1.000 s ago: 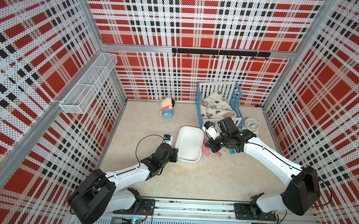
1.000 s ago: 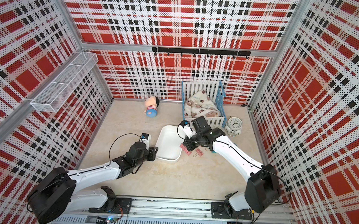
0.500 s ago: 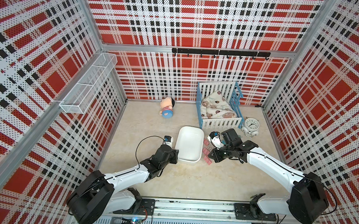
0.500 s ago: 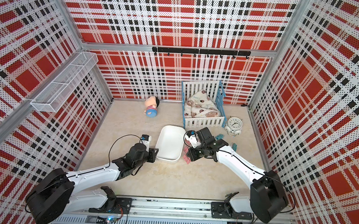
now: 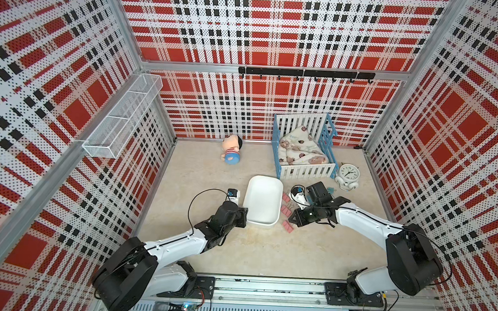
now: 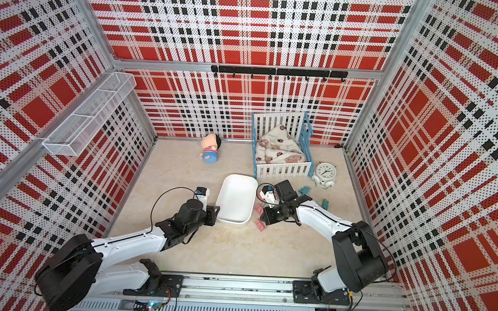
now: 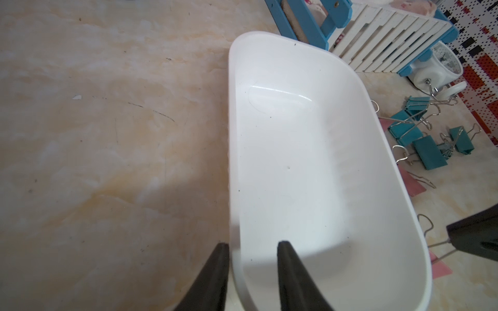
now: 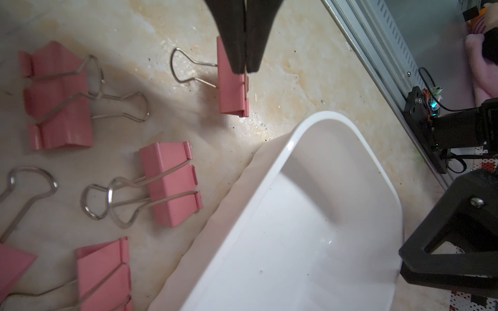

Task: Take out the binder clips from the storage box
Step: Pick up the binder clip from the storage box, then place the binder clip at the center of the board.

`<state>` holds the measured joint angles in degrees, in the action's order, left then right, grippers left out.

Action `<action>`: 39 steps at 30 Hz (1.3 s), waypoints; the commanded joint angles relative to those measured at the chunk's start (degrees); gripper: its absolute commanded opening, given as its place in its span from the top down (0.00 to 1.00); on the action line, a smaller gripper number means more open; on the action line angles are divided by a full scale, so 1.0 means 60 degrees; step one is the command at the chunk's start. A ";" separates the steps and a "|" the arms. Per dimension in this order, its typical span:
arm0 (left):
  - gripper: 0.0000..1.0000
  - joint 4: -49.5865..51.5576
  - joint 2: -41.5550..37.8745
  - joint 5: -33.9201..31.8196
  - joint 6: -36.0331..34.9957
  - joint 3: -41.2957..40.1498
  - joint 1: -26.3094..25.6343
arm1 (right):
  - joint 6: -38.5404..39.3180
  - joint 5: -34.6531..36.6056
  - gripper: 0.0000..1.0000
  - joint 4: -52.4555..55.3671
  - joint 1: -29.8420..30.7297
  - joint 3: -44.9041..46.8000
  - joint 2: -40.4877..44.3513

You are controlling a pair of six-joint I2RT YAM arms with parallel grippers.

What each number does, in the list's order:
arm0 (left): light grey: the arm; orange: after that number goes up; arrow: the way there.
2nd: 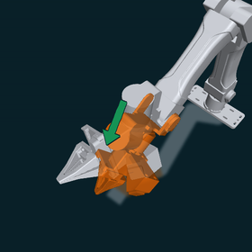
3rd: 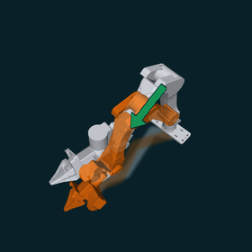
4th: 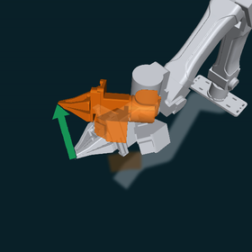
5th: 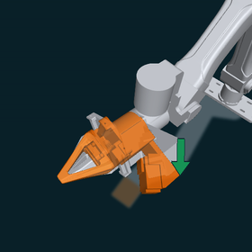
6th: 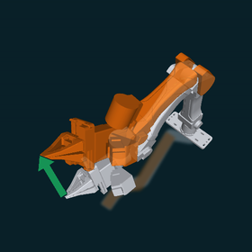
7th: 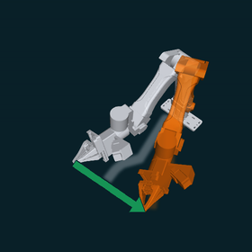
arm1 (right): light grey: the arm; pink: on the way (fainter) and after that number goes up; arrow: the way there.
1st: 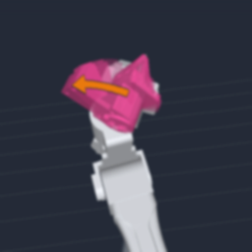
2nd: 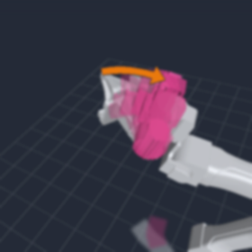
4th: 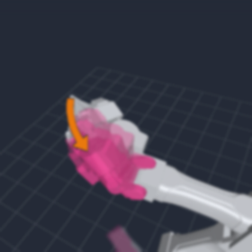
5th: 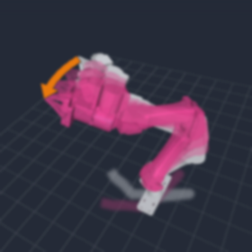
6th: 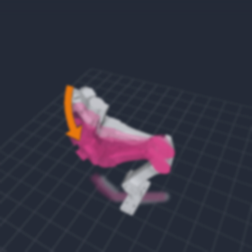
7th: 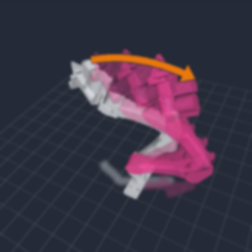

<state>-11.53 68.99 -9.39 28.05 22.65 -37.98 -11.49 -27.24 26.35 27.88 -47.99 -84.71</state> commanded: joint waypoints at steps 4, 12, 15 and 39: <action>0.63 0.0006 -0.0006 -0.0125 -0.0004 0.0036 -0.0060 | 0.0025 -0.0392 0.97 -0.0648 -0.0215 0.0058 -0.0437; 0.63 0.0092 -0.0008 -0.0209 -0.0056 0.0059 -0.0057 | 0.0028 -0.0788 0.97 -0.0974 -0.0397 0.0187 -0.0836; 0.63 0.0090 0.0035 -0.0218 -0.0053 0.0066 -0.0059 | 0.0054 -0.0809 0.96 -0.1035 -0.0463 0.0233 -0.0952; 0.61 0.0764 -0.0457 -0.0712 -0.0175 0.0052 0.0054 | 0.0079 0.0198 0.71 -0.0179 -0.0614 -0.0300 -0.0270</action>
<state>-9.06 68.34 -12.08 27.79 22.65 -37.95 -11.53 -28.51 23.00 24.60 -47.35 -88.92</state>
